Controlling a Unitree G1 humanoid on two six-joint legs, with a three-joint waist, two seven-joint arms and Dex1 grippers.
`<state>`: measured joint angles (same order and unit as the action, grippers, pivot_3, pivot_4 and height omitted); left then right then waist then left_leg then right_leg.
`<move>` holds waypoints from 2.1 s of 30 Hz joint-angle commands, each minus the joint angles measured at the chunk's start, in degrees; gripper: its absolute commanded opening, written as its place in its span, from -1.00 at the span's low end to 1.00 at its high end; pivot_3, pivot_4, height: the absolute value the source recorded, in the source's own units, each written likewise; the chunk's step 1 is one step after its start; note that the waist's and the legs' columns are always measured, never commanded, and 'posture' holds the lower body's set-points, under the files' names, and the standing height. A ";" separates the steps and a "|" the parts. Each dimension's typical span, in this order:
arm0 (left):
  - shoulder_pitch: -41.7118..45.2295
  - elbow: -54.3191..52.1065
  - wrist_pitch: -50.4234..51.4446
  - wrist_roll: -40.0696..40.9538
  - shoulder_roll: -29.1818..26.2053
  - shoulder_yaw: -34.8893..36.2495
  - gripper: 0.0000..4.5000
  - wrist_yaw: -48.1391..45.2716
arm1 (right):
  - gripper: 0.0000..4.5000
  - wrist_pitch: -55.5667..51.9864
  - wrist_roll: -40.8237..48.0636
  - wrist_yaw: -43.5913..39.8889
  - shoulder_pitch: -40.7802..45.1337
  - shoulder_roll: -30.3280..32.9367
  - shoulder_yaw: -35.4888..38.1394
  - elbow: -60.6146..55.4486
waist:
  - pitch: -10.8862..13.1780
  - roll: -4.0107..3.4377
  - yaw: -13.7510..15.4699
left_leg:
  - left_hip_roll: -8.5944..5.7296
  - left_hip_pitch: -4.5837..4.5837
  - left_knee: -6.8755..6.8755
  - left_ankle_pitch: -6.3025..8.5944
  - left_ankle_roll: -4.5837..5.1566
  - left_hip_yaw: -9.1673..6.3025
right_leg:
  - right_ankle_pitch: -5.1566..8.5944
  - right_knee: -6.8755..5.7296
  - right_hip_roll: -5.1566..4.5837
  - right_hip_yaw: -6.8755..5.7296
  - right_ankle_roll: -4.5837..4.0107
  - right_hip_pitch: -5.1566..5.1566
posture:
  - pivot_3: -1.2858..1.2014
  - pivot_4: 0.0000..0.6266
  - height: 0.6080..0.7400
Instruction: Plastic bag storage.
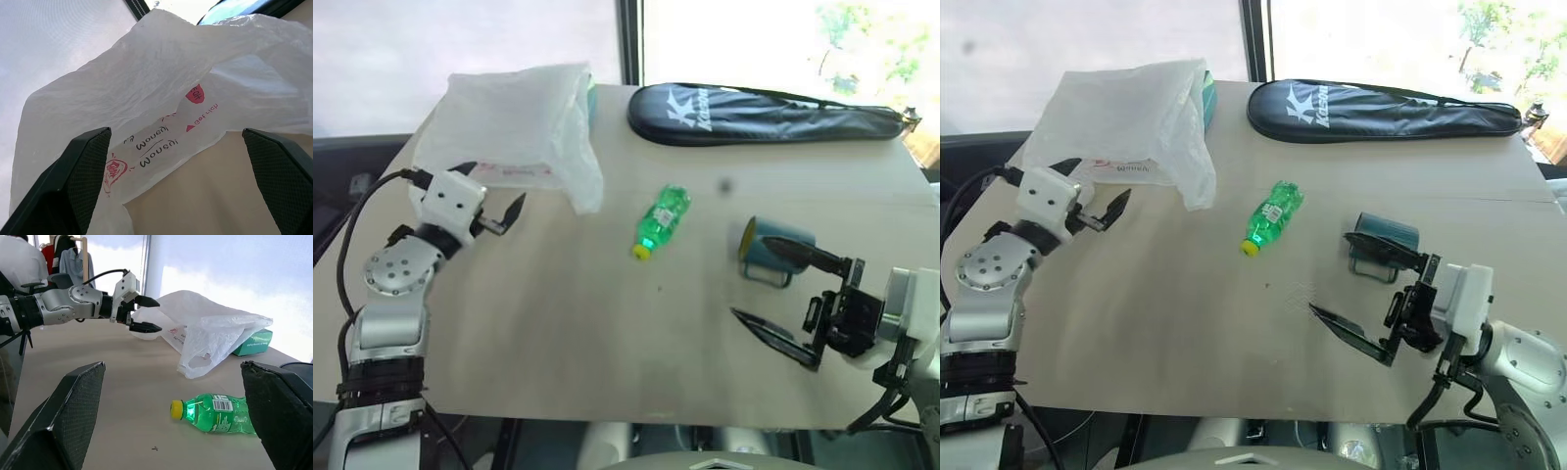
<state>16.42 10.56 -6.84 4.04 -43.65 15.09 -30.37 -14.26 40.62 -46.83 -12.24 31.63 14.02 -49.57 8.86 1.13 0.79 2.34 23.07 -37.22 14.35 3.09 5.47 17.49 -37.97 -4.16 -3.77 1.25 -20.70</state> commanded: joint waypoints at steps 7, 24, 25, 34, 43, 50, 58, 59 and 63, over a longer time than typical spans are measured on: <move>6.66 7.76 -6.82 -6.40 -3.12 -1.28 0.99 3.51 | 1.00 2.47 4.33 2.84 1.01 -0.75 -0.06 -2.64 | -0.01 0.02 -0.04 | -0.01 -0.01 -0.05 0.00 0.00 0.01 | -0.01 -0.04 0.02 0.00 0.02 0.00 | 0.03 -0.52 1.00; 33.75 37.84 -9.18 -32.48 -7.08 -19.16 -0.23 21.25 | 1.00 0.55 2.58 9.19 3.97 0.57 -3.83 -3.69 | 0.00 0.40 -0.07 | -0.05 0.63 -0.32 -0.02 0.02 0.07 | -0.01 -0.35 0.16 -0.15 0.04 -0.69 | 0.03 -0.52 1.00; 34.70 38.93 -9.17 -30.59 -7.21 -18.34 -0.40 19.33 | 1.00 0.50 2.37 9.51 4.15 0.65 -4.00 -3.60 | 0.01 0.41 -0.09 | -0.06 0.85 -0.44 -0.02 0.02 0.13 | -0.01 -0.52 0.16 -0.12 0.05 -0.94 | 0.03 -0.52 1.00; 34.97 26.34 20.15 -4.46 -5.83 -8.01 -0.98 -9.95 | 1.00 0.26 -1.05 10.92 5.46 0.91 -6.68 -2.92 | 0.10 0.55 -0.15 | 0.02 0.89 -1.04 -0.01 0.04 0.18 | 0.08 -0.98 0.17 -0.09 0.15 -0.98 | 0.03 -0.52 1.00; 47.23 0.85 90.64 18.80 -4.80 -0.94 -0.98 -12.88 | 1.00 -10.83 -13.16 16.37 14.38 6.40 -15.45 0.07 | 0.37 0.91 -0.18 | -0.02 0.85 -1.42 -0.02 0.03 -0.17 | 0.13 -1.44 0.33 0.05 0.19 -0.83 | 0.03 -0.52 1.00; 60.05 6.06 99.34 14.48 7.05 9.22 -0.98 4.36 | 1.00 -17.62 -22.09 19.19 24.57 6.68 -21.96 9.33 | 0.53 1.01 -0.17 | -0.01 0.84 -1.62 -0.06 -0.01 -0.15 | 0.14 -1.81 0.27 0.14 0.21 -0.91 | 0.03 -0.52 1.00; 53.85 2.04 99.34 15.43 6.72 6.83 -0.98 10.60 | 1.00 -21.27 -24.94 16.19 20.71 11.80 -19.33 8.42 | 0.55 0.94 -0.32 | -0.03 0.80 -1.42 -0.06 -0.03 0.09 | 0.16 -1.77 0.10 0.38 0.18 -1.04 | 0.03 -0.52 1.00; 49.21 -3.38 98.99 16.95 4.71 1.80 -0.98 8.42 | 1.00 -23.44 -22.88 15.00 19.84 12.38 -18.28 7.05 | 0.56 0.93 -0.45 | -0.03 0.80 -1.41 -0.07 -0.04 0.10 | 0.17 -1.78 0.10 0.39 0.18 -1.05 | 0.03 -0.52 1.00; 38.15 -15.68 99.34 29.54 5.86 2.28 -0.98 2.82 | 1.00 -37.20 -15.44 14.94 17.20 13.63 -14.73 2.23 | 0.67 1.05 -0.73 | 0.00 0.78 -1.27 -0.09 -0.09 0.11 | 0.17 -1.72 0.02 0.46 0.16 -1.07 | 0.03 -0.52 1.00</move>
<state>52.39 0.42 92.43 27.92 -37.28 15.17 -24.87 -47.70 23.14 -32.23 4.64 45.08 -2.68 -44.18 9.53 2.18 0.06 2.34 23.87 -38.59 14.26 3.01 5.51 17.66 -39.74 -4.15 -3.38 1.41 -21.75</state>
